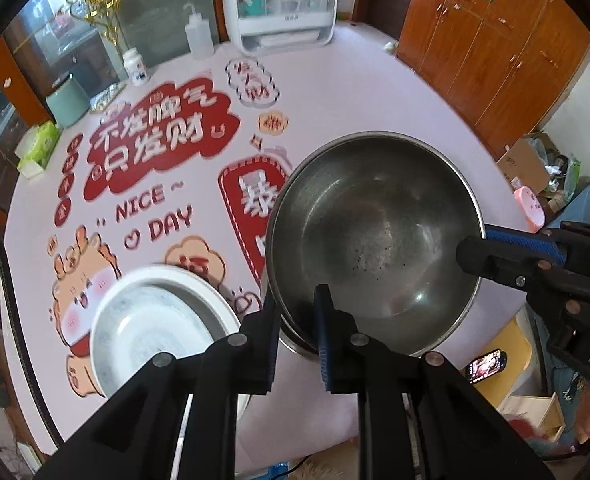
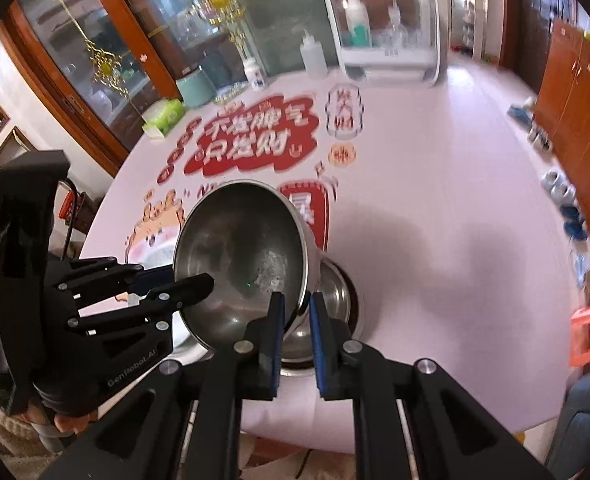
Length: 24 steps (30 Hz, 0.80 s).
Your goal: Organize plates and bowls
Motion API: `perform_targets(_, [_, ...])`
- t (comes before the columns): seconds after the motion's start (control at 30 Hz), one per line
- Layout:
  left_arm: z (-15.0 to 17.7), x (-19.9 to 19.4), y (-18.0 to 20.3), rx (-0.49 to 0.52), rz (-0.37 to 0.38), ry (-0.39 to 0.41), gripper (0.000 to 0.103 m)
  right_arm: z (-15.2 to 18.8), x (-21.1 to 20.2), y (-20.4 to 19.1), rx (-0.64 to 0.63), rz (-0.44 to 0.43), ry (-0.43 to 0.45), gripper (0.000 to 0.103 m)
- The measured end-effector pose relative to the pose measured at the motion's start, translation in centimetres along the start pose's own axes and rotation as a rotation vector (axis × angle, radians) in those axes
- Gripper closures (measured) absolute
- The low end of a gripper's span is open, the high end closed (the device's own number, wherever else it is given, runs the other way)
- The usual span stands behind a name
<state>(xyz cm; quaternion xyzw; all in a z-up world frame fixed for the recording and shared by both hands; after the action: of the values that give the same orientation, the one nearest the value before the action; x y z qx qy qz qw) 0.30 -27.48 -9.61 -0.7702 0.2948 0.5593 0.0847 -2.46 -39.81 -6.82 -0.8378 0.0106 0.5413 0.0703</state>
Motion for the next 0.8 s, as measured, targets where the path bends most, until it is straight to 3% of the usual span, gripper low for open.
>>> perform_targets(0.27, [1.3, 5.6, 0.1, -0.044, -0.037, -0.096, 0.087, 0.8, 5.2, 0.7, -0.044, 0.017, -0.132, 0.091])
perform_targets(0.4, [1.9, 7.8, -0.2, -0.083, -0.019, -0.148, 0.086, 1.2, 7.2, 1.5, -0.045, 0.0, -0.188, 0.091])
perform_targets(0.6, [1.5, 8.4, 0.1, -0.071, -0.053, -0.146, 0.083, 0.9, 8.9, 1.7, -0.083, -0.001, -0.236, 0.091])
perform_targets(0.7, [1.4, 8.2, 0.2, -0.064, -0.064, -0.146, 0.061, 0.7, 8.9, 1.6, -0.113, -0.007, -0.237, 0.09])
perform_targets(0.73, [1.4, 8.1, 0.3, -0.059, -0.087, -0.143, 0.046, 0.7, 8.6, 1.5, -0.14, 0.005, -0.225, 0.089])
perform_targets(0.8, [1.4, 7.8, 0.4, -0.047, -0.107, -0.128, 0.041, 0.5, 8.1, 1.3, -0.18, 0.034, -0.203, 0.086])
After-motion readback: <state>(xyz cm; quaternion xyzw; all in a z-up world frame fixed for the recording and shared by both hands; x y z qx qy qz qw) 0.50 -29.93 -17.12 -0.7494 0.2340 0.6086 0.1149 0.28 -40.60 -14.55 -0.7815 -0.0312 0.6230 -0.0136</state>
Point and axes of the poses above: each gripper's, at about its wrist camera, not at the fingertips, and x roughly the way its jaws point, y to its right, z to its underside, the point moved 2 cm from there along x, roughly the way its jaws point, and after that the axes turned 10 degrees about z, right-handed, at the moved point
